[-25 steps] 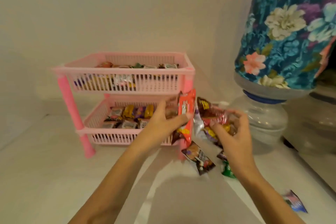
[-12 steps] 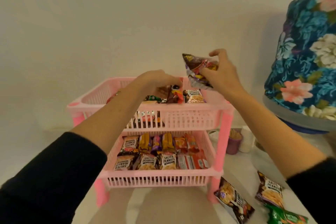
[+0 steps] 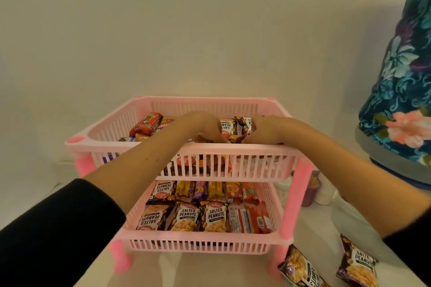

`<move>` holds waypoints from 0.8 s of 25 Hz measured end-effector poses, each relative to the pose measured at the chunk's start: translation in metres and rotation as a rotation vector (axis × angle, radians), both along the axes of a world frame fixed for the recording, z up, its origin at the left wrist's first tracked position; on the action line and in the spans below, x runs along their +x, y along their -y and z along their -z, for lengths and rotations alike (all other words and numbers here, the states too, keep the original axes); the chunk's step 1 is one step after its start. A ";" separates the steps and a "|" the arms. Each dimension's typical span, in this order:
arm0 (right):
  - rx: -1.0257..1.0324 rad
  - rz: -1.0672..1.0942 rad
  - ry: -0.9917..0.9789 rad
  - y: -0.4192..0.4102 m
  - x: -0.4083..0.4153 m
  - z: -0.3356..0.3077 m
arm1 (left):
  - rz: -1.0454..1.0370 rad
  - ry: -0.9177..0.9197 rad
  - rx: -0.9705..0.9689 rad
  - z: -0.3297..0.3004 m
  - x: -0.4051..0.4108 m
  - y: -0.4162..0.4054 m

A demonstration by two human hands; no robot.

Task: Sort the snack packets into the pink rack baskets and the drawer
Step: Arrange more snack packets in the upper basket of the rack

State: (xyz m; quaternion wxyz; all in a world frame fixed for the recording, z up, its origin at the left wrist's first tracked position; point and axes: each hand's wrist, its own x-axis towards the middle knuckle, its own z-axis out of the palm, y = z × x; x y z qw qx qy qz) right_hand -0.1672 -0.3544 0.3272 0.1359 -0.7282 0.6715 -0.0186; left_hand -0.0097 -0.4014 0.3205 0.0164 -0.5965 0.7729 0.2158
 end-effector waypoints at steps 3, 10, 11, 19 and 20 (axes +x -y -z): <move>-0.031 -0.024 -0.014 0.005 -0.012 -0.017 | 0.047 0.071 -0.192 -0.001 0.005 0.005; 0.224 -0.251 -0.219 0.019 -0.011 -0.006 | 0.240 0.136 -0.071 0.002 0.003 0.013; 0.196 -0.272 -0.333 0.022 -0.008 -0.002 | 0.241 0.135 -0.063 0.003 0.002 0.015; 0.311 -0.164 -0.059 0.029 -0.015 -0.006 | 0.208 0.054 0.001 0.001 0.005 0.016; 0.298 -0.160 0.018 0.028 -0.014 -0.005 | 0.209 0.050 0.003 0.001 0.007 0.015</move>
